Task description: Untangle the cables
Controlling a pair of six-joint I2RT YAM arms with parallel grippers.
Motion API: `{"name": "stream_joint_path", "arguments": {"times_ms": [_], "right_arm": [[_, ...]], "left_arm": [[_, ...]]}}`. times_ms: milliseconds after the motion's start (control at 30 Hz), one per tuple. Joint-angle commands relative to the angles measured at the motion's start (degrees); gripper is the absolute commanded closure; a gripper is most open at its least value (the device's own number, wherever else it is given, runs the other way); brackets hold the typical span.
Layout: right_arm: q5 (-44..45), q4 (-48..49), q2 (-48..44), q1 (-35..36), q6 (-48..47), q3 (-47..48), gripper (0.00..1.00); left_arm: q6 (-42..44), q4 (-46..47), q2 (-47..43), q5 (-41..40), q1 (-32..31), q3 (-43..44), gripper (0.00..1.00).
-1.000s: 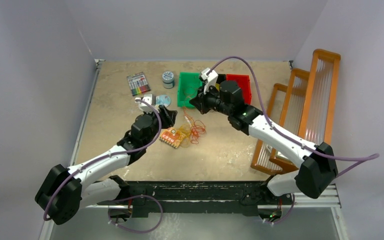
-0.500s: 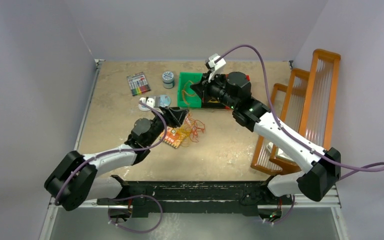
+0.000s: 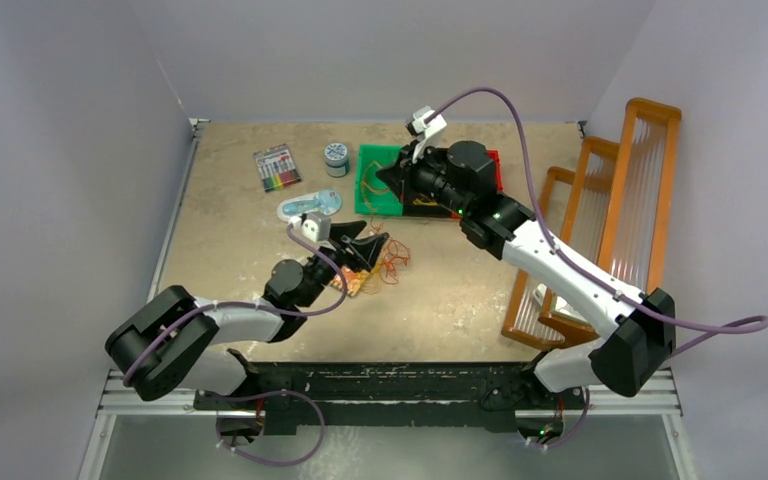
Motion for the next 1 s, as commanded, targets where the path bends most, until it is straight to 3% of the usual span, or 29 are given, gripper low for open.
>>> {"name": "stream_joint_path", "arguments": {"times_ms": [0, 133, 200, 500, 700, 967], "right_arm": [[-3.16, 3.74, -1.07, 0.06, 1.08, 2.87, 1.0], [-6.36, 5.05, -1.92, 0.12, 1.47, 3.05, 1.0], [-8.32, 4.59, -2.3, 0.15, 0.31, 3.62, 1.0], [-13.09, 4.13, -6.98, 0.11, -4.63, 5.93, 1.0], [-12.72, 3.61, -10.15, 0.03, -6.72, 8.44, 1.0], [-9.72, 4.05, -13.2, 0.02, -10.33, 10.94, 1.0]], "left_arm": [[5.46, 5.28, 2.71, -6.89, -0.62, 2.95, 0.34], [5.3, 6.11, 6.31, -12.83, -0.55, 5.04, 0.34], [4.4, 5.17, 8.02, -14.5, -0.55, 6.72, 0.39], [0.0, 7.41, 18.35, -13.66, -0.55, 9.09, 0.47], [-2.89, 12.72, 25.5, -13.29, -0.62, 8.0, 0.47], [-5.73, 15.4, 28.95, -13.54, -0.55, 5.66, 0.56]]}}
